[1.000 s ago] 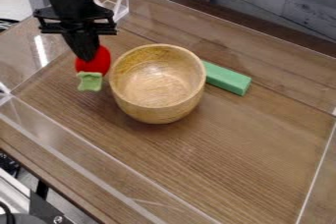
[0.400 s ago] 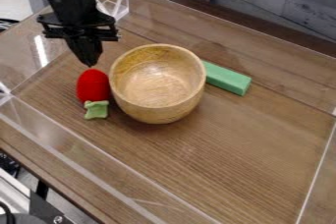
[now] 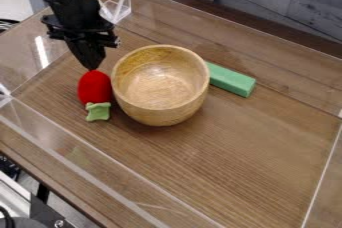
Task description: Move the red fruit to the left
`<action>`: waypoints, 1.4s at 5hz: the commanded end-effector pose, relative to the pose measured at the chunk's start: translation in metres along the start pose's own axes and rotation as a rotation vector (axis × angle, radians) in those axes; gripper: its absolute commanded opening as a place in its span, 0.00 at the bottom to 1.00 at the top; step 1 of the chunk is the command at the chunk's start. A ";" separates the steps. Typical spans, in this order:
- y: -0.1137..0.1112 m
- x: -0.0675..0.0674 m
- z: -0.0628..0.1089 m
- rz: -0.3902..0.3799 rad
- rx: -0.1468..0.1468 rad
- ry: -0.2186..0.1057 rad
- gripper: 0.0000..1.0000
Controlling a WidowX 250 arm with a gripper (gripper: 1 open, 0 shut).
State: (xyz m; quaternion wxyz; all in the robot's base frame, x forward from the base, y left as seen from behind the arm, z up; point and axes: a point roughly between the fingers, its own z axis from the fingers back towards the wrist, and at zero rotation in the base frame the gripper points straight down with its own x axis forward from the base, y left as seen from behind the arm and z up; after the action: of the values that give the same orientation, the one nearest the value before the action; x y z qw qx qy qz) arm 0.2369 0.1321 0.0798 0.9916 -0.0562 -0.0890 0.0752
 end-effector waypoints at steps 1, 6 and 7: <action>0.006 0.009 0.011 -0.076 0.004 -0.035 0.00; 0.006 0.019 0.006 -0.045 0.005 -0.064 0.00; 0.016 0.025 0.006 0.010 0.017 -0.071 0.00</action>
State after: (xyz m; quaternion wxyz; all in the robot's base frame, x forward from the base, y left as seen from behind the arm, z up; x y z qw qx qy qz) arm 0.2531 0.1448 0.0761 0.9894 -0.0597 -0.1039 0.0824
